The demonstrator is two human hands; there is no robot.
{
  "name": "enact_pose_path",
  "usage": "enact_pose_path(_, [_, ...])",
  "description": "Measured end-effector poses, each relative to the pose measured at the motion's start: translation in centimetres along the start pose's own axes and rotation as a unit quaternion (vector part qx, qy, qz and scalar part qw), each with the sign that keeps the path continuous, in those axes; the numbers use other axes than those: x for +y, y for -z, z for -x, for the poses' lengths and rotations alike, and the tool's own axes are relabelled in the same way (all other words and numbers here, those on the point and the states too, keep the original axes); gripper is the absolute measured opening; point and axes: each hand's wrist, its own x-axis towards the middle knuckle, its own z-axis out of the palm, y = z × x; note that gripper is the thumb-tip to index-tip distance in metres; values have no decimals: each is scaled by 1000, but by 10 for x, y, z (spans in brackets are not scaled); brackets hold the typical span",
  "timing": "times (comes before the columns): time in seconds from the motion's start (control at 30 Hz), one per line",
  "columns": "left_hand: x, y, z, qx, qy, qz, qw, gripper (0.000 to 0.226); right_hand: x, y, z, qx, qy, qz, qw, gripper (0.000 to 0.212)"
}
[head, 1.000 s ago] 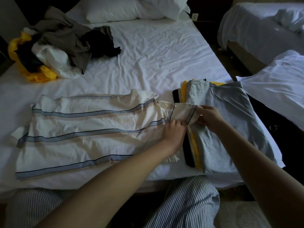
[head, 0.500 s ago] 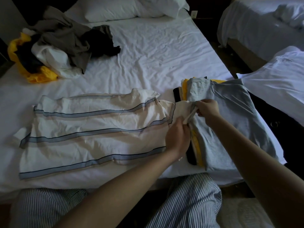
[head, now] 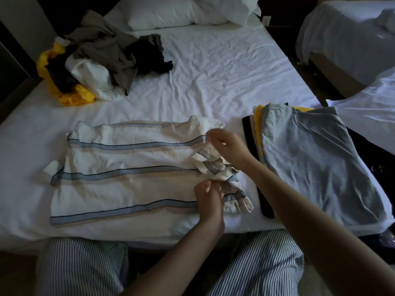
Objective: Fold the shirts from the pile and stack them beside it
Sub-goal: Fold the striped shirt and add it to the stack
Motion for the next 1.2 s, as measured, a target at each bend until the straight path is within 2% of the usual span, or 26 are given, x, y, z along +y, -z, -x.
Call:
enact_pose_path(0.03, [1,3,2,20,-22,-21,999,12,5,1,6,73,-5,-8,997,24])
enact_pose_path(0.1, [8,3,8,51,-118,-70,989,14,17,3,17,181,-48,-2,982,29])
enact_pose_path(0.17, [18,-1,6,42,-253,-157,954,30,29,1,25,195,-102,-25,975,30])
enact_pose_path(0.2, [21,-2,-3,21,-326,-223,919,45,33,-3,29,163,-115,-48,979,30])
enact_pose_path(0.23, [22,-1,-15,-8,-388,-308,869,55,36,-8,35,108,-110,-48,987,32])
enact_pose_path(0.3, [18,7,-45,-40,-486,-491,722,55,44,-24,48,-32,-64,55,996,48])
enact_pose_path(0.33, [16,13,-57,-56,-499,-568,652,53,51,-32,53,-86,-55,129,986,53])
enact_pose_path(0.37, [14,19,-65,-65,-488,-626,604,54,56,-38,55,-108,-52,180,976,52])
enact_pose_path(0.4, [15,23,-66,-71,-468,-661,582,56,59,-41,57,-105,-49,200,973,51])
enact_pose_path(0.47, [20,23,-63,-92,-431,-684,581,59,61,-44,61,-72,-38,202,976,53])
enact_pose_path(0.53, [29,18,-64,-104,-402,-677,607,48,57,-47,69,17,-10,183,983,65])
enact_pose_path(0.6, [42,13,-69,-102,-407,-651,633,43,56,-50,78,102,7,159,982,64])
enact_pose_path(0.67, [55,9,-71,-123,-436,-612,648,36,55,-54,87,135,-8,135,982,63])
enact_pose_path(0.77, [67,4,-74,-200,-480,-585,622,27,51,-59,90,152,-48,77,984,69])
enact_pose_path(0.83, [69,4,-72,-228,-498,-567,615,34,48,-59,86,166,-83,67,980,72])
enact_pose_path(0.9, [70,7,-71,-233,-517,-532,629,43,41,-58,84,172,-115,65,976,77])
enact_pose_path(1.0, [72,19,-76,-220,-552,-490,638,47,34,-57,85,198,-134,74,968,64])
enact_pose_path(1.1, [76,31,-81,-197,-586,-490,614,44,24,-60,86,249,-98,96,959,62])
enact_pose_path(1.2, [76,36,-84,-209,-602,-494,592,42,23,-63,82,230,-93,133,960,57])
